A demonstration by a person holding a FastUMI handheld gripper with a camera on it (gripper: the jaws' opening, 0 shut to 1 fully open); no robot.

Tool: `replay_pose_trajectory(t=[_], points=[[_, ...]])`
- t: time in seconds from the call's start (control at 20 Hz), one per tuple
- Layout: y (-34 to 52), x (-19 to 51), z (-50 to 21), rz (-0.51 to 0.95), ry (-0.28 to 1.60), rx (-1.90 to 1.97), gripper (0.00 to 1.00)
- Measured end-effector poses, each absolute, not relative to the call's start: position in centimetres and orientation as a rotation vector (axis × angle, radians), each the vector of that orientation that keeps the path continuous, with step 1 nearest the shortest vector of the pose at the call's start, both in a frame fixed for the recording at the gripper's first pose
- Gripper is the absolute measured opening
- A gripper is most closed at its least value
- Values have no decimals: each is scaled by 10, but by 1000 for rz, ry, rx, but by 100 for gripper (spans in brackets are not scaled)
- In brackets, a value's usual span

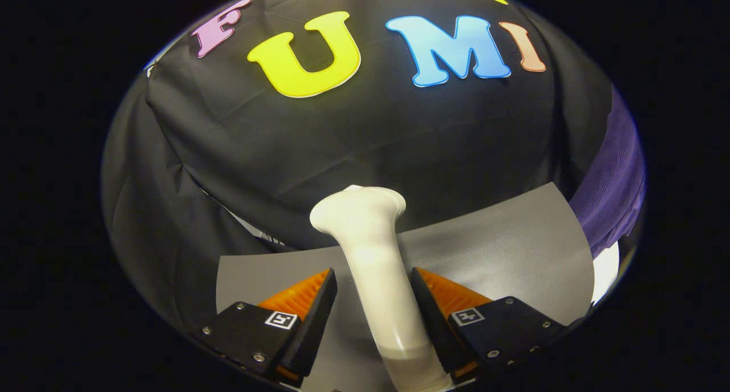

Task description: Iron the clothes twice with a garment steamer, once on the left side and once on the right side.

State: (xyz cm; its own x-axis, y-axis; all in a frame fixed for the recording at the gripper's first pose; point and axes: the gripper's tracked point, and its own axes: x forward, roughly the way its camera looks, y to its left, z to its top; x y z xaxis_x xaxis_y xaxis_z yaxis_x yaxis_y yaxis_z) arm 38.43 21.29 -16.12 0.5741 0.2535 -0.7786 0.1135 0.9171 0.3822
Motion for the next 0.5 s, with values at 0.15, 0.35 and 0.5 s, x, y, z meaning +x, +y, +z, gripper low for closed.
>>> replay_pose_trajectory(t=[0.15, 0.35, 0.5], points=[[211, 383, -165, 79, 962, 422, 62], [208, 382, -168, 53, 934, 385, 53], [208, 380, -169, 12, 868, 305, 42]])
